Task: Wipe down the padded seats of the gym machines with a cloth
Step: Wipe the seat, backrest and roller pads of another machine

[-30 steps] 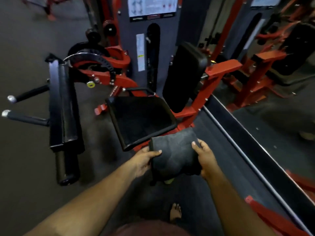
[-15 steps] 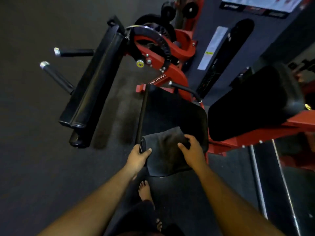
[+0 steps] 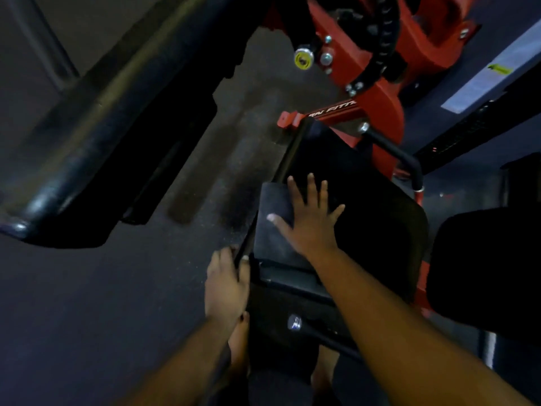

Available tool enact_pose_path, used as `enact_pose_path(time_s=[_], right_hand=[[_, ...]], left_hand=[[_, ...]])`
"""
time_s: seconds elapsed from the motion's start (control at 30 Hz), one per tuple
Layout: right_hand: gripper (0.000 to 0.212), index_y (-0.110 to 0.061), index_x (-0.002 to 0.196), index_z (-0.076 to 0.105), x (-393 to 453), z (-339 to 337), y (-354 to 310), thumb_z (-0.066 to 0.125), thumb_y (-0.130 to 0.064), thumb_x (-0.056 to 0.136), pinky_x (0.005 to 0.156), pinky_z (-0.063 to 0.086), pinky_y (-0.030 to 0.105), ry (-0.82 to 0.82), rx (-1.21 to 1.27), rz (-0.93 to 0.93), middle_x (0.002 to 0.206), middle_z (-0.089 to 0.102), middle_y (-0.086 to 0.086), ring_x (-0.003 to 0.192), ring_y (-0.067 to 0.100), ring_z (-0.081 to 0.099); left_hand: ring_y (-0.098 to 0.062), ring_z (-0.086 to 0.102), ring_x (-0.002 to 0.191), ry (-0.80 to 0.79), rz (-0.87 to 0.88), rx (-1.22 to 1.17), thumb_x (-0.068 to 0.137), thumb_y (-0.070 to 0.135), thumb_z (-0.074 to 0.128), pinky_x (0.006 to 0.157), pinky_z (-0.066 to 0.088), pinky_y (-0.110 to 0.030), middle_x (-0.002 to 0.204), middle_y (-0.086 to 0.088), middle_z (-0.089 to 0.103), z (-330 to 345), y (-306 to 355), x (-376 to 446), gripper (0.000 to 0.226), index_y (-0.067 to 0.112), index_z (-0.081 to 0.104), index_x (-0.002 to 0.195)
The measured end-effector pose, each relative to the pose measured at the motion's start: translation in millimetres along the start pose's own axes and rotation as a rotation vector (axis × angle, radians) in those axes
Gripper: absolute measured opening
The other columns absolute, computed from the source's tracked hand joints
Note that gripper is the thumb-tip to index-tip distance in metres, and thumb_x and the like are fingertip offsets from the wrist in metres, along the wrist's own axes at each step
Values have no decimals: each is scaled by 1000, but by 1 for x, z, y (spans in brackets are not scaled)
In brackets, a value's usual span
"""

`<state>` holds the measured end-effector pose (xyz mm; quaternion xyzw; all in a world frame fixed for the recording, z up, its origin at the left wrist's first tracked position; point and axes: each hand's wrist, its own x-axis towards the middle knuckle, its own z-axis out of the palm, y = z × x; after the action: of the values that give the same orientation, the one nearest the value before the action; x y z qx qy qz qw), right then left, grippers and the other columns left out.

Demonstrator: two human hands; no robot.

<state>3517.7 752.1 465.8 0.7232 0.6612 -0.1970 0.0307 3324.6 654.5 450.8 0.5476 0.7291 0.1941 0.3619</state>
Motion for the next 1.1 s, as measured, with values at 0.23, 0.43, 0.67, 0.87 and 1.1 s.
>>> enact_pose_path(time_s=[0.23,0.43,0.67,0.87,1.1], right_hand=[[81,-46,160,13,-24,95,-6,38,-68,86,109,7,83,50,-66,-213,172,-5,-2,158,34,-7],[74,-49,156,29,29,78,42,40,-76,88,106,5,85,84,-196,-639,172,11,-6,159,26,2],[67,-48,157,25,45,73,33,36,-67,94,110,12,81,147,-117,-336,173,2,-2,158,29,-6],[76,-53,158,10,82,60,91,37,-71,90,104,13,87,133,-113,-497,172,-7,-7,159,27,-6],[72,-50,158,19,130,45,61,40,-66,91,105,15,85,192,-13,-143,173,-1,-2,158,30,0]], left_hand=[[-6,38,137,117,40,-113,97,50,30,114,28,-34,153,2,43,41,-5,29,63,21,40,152],[-13,28,152,190,40,-138,99,49,28,123,24,-46,165,3,30,56,-14,30,66,23,30,159],[-14,12,157,59,128,136,100,60,21,126,19,-52,172,3,10,68,3,70,73,24,14,164],[-13,0,159,-11,321,343,102,64,20,129,7,-48,173,3,-7,74,19,103,77,26,-2,165],[-20,-6,159,-44,398,591,102,60,27,128,0,-54,173,-6,-9,86,20,110,81,17,0,165]])
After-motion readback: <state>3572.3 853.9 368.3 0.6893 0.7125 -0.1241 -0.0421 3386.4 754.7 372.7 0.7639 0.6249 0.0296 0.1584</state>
